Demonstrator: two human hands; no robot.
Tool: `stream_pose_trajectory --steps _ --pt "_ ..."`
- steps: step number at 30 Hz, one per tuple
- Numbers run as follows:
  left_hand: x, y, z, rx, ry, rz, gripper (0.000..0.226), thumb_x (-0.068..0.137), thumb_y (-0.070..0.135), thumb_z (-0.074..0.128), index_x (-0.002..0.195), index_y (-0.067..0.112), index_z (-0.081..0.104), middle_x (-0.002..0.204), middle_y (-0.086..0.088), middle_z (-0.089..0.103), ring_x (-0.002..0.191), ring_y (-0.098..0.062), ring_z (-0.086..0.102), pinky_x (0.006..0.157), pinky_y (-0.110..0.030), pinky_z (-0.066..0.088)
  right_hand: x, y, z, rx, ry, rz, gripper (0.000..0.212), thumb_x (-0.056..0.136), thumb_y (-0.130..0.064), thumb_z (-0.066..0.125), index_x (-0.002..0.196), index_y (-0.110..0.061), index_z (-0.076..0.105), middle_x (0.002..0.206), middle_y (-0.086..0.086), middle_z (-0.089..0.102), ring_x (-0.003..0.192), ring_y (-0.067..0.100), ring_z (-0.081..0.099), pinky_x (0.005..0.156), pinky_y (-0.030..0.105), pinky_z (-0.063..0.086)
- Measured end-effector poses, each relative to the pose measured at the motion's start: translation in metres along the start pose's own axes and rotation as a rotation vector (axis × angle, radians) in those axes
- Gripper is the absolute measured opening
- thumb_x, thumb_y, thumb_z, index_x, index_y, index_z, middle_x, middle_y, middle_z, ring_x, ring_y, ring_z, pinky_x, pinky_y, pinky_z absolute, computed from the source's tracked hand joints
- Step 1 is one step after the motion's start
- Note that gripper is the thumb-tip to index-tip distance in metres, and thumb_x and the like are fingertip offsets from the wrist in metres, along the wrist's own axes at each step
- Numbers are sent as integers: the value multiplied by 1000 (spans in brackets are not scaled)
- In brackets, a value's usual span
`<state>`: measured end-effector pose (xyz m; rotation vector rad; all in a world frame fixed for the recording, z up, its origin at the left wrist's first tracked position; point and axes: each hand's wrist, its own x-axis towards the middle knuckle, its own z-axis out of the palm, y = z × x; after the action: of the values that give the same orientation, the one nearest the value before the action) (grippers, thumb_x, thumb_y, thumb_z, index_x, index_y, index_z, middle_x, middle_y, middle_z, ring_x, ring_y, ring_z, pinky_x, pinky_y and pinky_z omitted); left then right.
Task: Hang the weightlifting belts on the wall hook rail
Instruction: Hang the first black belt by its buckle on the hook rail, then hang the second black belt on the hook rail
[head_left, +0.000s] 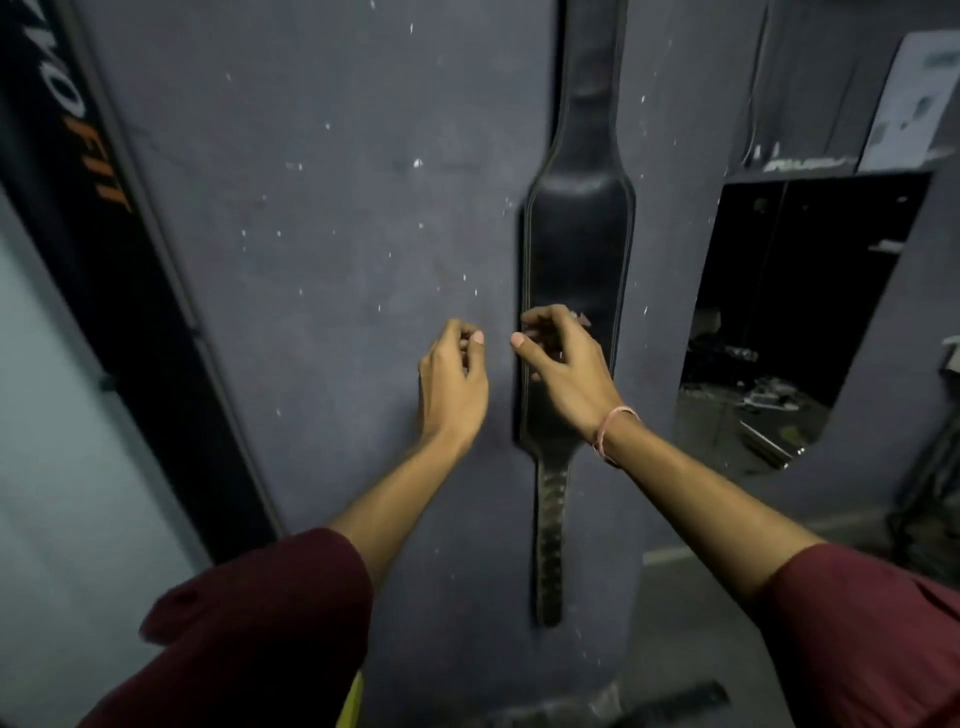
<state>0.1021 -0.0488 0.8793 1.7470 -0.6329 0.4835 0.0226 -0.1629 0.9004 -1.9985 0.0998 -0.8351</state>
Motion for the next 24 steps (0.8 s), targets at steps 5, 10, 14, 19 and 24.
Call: stream_pose_trajectory --steps 5,10,14,19,24 --pt "-80 -49 6 37 13 -140 20 102 24 45 99 12 61 100 -2 58 87 -17 55 80 -34 47 -80 46 27 55 -97 158 20 94 -28 62 111 -17 58 103 8 61 88 22 62 75 31 57" --pt "-173 -108 21 78 -47 -305 20 101 23 47 99 9 62 96 -6 61 87 -21 58 77 -34 46 -154 114 45 114 -195 356 10 95 -17 59 104 -12 60 89 6 58 76 18 59 67 34 55" --pt "-259 -155 36 149 -135 -451 15 101 15 47 96 8 61 86 -11 64 77 -21 57 68 -26 40 -221 184 61 138 -329 539 14 95 -3 55 91 -16 59 77 1 55 69 17 56 62 31 51" --pt "-372 -213 59 207 -260 -688 13 98 13 49 95 7 60 87 -14 66 82 -28 63 76 -37 50 -314 269 67 131 -467 758 19 91 11 51 92 -5 60 76 6 58 63 13 55 54 29 46" --pt "-464 -266 75 211 -338 -858 12 100 10 48 100 4 59 86 -13 65 79 -23 61 68 -29 43 -383 347 81 141 -488 917 12 91 -3 57 91 -5 69 74 8 66 67 14 65 66 33 53"
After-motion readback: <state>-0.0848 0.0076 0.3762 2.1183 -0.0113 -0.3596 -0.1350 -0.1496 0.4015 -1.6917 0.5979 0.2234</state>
